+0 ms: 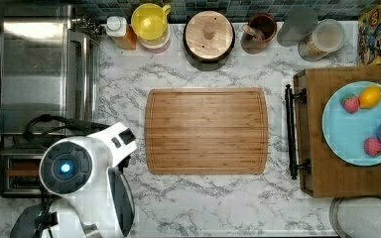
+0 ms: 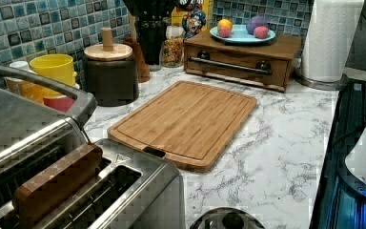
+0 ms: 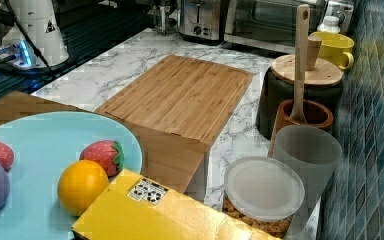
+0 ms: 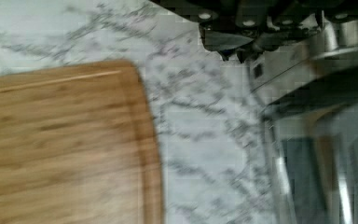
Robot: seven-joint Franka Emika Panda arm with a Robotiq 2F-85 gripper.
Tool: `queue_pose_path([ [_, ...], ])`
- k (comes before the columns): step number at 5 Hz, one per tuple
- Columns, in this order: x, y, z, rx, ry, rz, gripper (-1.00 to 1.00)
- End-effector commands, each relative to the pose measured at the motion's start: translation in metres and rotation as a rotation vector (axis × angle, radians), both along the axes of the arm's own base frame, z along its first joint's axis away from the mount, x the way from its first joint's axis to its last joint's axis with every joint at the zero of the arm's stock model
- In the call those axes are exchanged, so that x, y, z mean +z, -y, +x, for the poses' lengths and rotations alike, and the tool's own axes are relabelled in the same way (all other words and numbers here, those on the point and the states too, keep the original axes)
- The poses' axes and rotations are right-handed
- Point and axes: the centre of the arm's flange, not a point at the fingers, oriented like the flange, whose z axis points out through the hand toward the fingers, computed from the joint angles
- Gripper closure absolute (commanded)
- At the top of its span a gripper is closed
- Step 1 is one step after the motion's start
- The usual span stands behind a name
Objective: Turn on the toaster.
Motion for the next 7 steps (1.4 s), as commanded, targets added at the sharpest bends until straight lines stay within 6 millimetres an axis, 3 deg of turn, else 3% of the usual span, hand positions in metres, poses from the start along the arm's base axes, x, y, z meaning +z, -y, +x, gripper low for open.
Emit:
queue_pose_path([
  [1, -0.051, -0.036, -0.043, 0.198, -0.033, 0.024, 1.0],
  [2, -0.06, -0.055, -0.06, 0.248, -0.013, 0.019, 1.0],
  [4, -0.064, -0.072, -0.078, 0.244, -0.014, 0.116, 1.0],
  [5, -0.056, -0.071, -0.08, 0.227, 0.035, 0.191, 1.0],
  [7, -0.07, -0.077, -0.067, 0.17, 0.08, 0.152, 1.0],
])
